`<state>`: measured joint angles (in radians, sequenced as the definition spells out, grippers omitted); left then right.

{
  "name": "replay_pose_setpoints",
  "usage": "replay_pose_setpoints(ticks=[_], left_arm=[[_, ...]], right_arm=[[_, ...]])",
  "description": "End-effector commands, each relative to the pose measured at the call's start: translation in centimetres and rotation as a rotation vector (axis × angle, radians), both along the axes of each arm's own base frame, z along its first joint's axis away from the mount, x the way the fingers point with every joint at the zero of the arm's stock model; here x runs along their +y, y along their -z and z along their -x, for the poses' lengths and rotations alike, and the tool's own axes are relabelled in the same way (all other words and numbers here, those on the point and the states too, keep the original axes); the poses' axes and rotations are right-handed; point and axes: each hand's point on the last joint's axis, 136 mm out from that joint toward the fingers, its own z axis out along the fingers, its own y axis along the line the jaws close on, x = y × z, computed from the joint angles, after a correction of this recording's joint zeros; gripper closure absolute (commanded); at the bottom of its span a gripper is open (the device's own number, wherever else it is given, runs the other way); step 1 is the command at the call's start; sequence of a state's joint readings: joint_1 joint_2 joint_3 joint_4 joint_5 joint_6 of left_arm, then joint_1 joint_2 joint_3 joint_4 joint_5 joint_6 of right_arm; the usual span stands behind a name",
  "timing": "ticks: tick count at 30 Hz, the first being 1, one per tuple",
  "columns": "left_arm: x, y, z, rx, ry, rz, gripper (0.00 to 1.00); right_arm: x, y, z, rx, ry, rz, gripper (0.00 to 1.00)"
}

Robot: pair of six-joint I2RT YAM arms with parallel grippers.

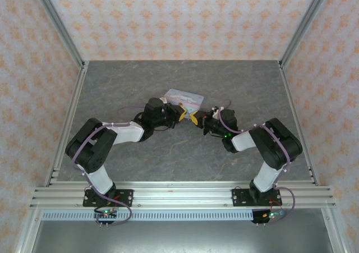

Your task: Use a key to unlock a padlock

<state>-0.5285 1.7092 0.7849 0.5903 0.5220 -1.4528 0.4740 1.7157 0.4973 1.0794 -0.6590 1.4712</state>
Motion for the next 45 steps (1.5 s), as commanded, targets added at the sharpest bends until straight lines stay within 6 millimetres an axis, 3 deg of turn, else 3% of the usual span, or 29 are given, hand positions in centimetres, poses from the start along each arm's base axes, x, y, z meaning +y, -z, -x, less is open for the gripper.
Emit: replay_pose_setpoints(ticks=[1, 12, 22, 35, 38, 41, 45], left_arm=[[-2.8, -3.8, 2.0, -0.091, 0.139, 0.036, 1.0], [-2.6, -2.9, 2.2, -0.078, 0.143, 0.005, 1.0], [-3.8, -3.5, 2.1, -0.085, 0.141, 0.025, 1.0], [-3.8, -1.6, 2.6, -0.038, 0.115, 0.011, 1.0], [-4.5, -1.5, 2.6, -0.031, 0.119, 0.033, 1.0], [-5.8, -1.4, 3.0, -0.03, 0.148, 0.036, 1.0], [-6.2, -0.7, 3.2, -0.017, 0.154, 0.032, 1.0]], right_arm=[[0.1, -2.2, -1.2, -0.054, 0.013, -0.045, 1.0], [0.0, -2.9, -1.5, -0.062, -0.004, -0.046, 1.0], [2.4, -3.7, -1.6, -0.079, -0.036, -0.056, 1.0], [2.7, -3.4, -2.1, -0.079, -0.026, -0.049, 1.0], [3.1, -3.2, -1.9, -0.083, -0.034, -0.005, 1.0], [4.4, -4.3, -2.0, -0.12, -0.071, -0.015, 1.0], [4.0, -3.8, -2.4, -0.115, -0.056, -0.013, 1.0]])
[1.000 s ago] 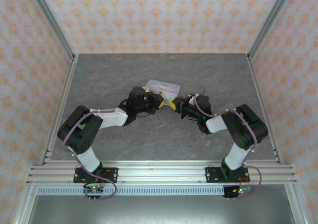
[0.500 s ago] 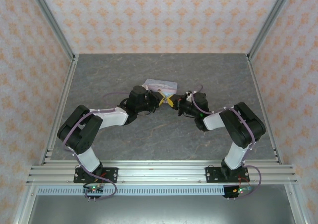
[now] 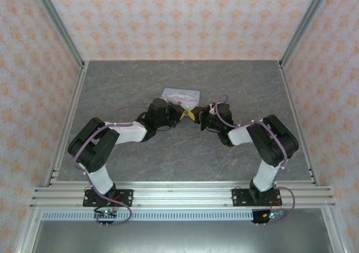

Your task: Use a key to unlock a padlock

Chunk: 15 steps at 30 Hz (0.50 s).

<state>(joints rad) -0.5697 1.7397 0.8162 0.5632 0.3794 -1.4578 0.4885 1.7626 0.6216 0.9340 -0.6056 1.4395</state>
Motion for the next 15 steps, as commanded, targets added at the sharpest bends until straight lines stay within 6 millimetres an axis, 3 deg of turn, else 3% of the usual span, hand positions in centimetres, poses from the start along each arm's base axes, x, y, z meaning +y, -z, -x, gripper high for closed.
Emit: replay_pose_setpoints(ticks=[1, 8, 10, 12, 15], left_arm=[[-5.8, -1.4, 4.3, -0.006, 0.238, 0.089, 1.0], [-4.5, 0.2, 4.0, 0.017, 0.194, 0.041, 1.0], [-3.6, 0.9, 3.7, 0.023, 0.174, 0.021, 1.0], [-2.6, 1.6, 3.2, 0.028, 0.149, 0.005, 1.0], [-1.3, 2.2, 2.6, 0.031, 0.121, 0.001, 1.0]], right_arm=[[2.9, -4.2, 0.1, -0.137, -0.088, -0.074, 1.0], [2.4, -4.1, 0.1, -0.149, -0.091, -0.065, 1.0], [1.8, -3.9, 0.1, -0.148, -0.084, -0.042, 0.86], [0.8, -3.7, 0.0, -0.153, -0.074, -0.01, 0.65], [-0.6, -3.3, 0.4, -0.143, -0.063, 0.04, 0.49]])
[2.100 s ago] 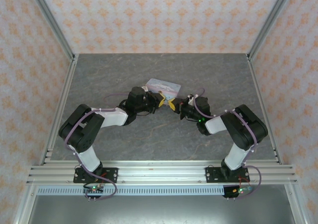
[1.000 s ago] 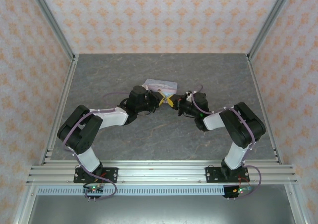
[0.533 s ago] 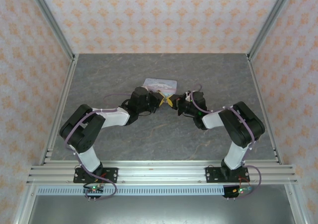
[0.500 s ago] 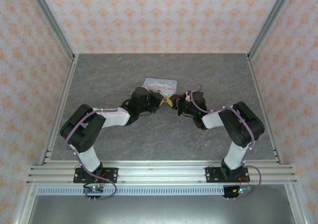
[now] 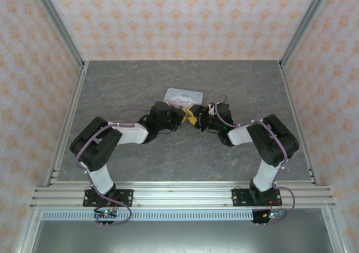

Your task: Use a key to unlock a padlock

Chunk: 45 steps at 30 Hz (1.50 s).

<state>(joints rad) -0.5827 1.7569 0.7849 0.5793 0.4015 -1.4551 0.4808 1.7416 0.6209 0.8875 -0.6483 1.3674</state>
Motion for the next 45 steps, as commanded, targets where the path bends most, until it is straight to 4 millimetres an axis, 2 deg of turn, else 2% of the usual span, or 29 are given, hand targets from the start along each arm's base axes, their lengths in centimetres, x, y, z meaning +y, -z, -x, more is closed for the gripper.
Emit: replay_pose_setpoints(ticks=[1, 7, 11, 16, 21, 26, 28, 38, 45], left_arm=[[-0.7, 0.7, 1.2, 0.002, 0.082, 0.01, 1.0], [0.0, 0.9, 0.7, -0.001, 0.082, -0.018, 1.0], [0.0, 1.0, 0.4, 0.001, 0.082, -0.016, 1.0], [-0.2, 0.8, 0.3, 0.003, 0.093, -0.01, 1.0], [-0.4, 0.6, 0.5, 0.016, 0.113, -0.015, 1.0], [-0.7, 0.3, 0.9, 0.038, 0.138, -0.016, 1.0], [-0.8, -0.1, 1.1, 0.044, 0.147, -0.014, 1.0], [-1.2, -2.4, 1.7, 0.058, 0.181, 0.011, 1.0], [-1.6, -3.1, 2.0, 0.088, 0.197, 0.038, 1.0]], right_arm=[[-1.0, -3.2, -0.1, -0.114, -0.014, 0.009, 0.46], [-2.8, -1.0, 2.2, -0.063, -0.044, 0.111, 0.32], [-3.5, 0.3, 4.0, -0.048, -0.083, 0.178, 0.31], [-3.8, -0.3, 5.5, -0.127, -0.197, 0.318, 0.39], [-3.9, -1.7, 6.8, -0.298, -0.376, 0.623, 0.47], [-3.1, -1.4, 7.5, -0.385, -0.527, 0.835, 0.62], [-2.8, -1.0, 7.7, -0.397, -0.571, 0.892, 0.63], [-2.3, -0.9, 7.0, -0.438, -0.61, 0.976, 0.64], [-1.7, -1.2, 7.1, -0.506, -0.653, 0.98, 0.66]])
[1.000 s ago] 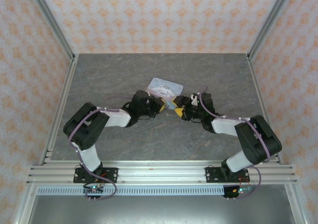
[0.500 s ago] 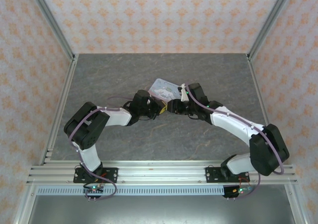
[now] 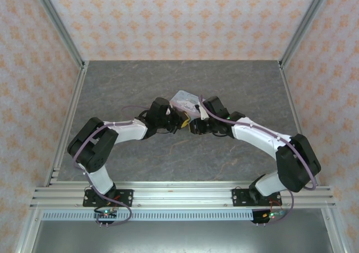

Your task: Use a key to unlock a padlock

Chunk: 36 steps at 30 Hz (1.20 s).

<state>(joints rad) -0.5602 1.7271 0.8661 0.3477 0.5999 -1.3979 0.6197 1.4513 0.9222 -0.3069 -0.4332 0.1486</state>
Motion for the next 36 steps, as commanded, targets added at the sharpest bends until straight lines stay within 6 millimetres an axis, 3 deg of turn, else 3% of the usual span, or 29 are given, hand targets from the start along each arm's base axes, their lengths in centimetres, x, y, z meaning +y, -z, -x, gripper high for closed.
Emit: replay_pose_setpoints(ticks=[1, 10, 21, 36], left_arm=[[-0.5, -2.7, -0.2, -0.017, 0.02, 0.051, 1.0], [-0.9, -3.0, -0.1, 0.009, 0.031, 0.068, 1.0], [-1.0, -3.1, -0.1, 0.017, 0.038, 0.066, 1.0], [-1.3, -3.4, -0.3, 0.018, 0.036, 0.085, 1.0]], right_arm=[[0.4, -0.9, -0.5, -0.065, -0.045, 0.026, 0.66], [-0.4, -1.1, -1.6, -0.196, -0.073, 0.138, 0.67], [0.0, -0.4, -2.2, -0.308, -0.123, 0.266, 0.7], [0.3, 0.5, -4.0, -0.366, -0.095, 0.296, 0.73]])
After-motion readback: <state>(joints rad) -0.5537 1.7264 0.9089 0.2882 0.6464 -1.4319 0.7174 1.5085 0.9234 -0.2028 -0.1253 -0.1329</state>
